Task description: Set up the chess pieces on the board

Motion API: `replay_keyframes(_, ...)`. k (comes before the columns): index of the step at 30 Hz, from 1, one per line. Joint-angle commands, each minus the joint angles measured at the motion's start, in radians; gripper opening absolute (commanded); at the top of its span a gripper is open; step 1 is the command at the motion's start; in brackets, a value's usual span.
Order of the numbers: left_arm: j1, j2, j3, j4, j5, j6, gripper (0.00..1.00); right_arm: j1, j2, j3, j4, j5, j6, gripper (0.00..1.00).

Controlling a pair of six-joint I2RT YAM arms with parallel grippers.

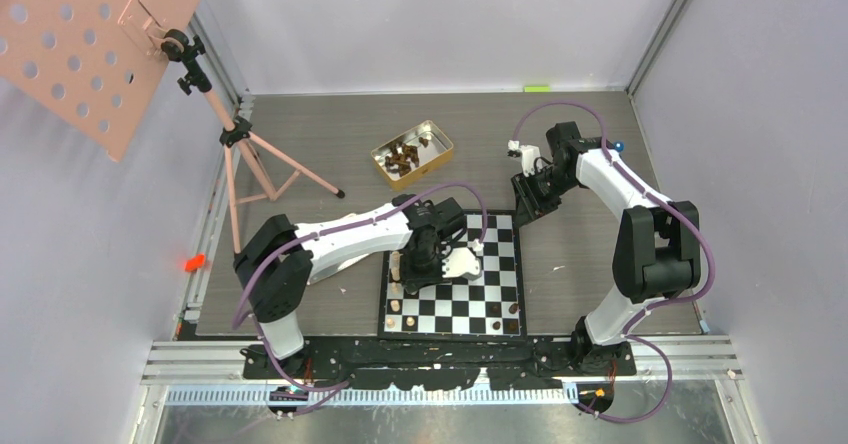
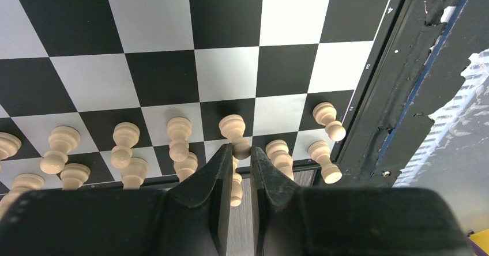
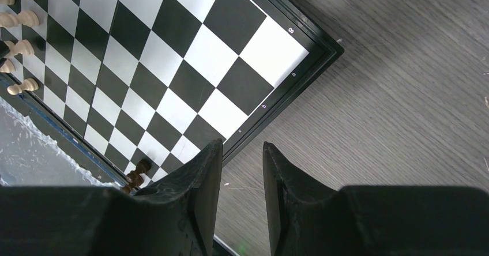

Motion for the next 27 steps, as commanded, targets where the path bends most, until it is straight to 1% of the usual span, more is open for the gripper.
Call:
replay_keyframes(1, -0.002, 0.011, 0.019, -0.016, 0.016, 0.022, 0.19, 0.000, -0.018, 0.036, -0.010, -0.011, -0.017, 0.38)
replay_keyframes(8, -0.001, 0.022, 0.017, -0.022, 0.015, 0.024, 0.22, -0.002, -0.017, 0.035, -0.011, -0.011, -0.018, 0.38)
replay_keyframes(17, 0.003, 0.007, 0.016, 0.000, -0.007, 0.009, 0.36, -0.002, -0.016, 0.036, -0.012, -0.011, -0.019, 0.38)
replay_keyframes(23, 0.027, -0.067, 0.034, 0.006, -0.008, 0.004, 0.39, -0.002, -0.014, 0.036, -0.011, -0.011, -0.018, 0.38)
replay_keyframes(27, 0.082, -0.149, 0.037, 0.015, -0.004, -0.003, 0.45, -0.001, -0.014, 0.036, -0.013, -0.011, -0.018, 0.38)
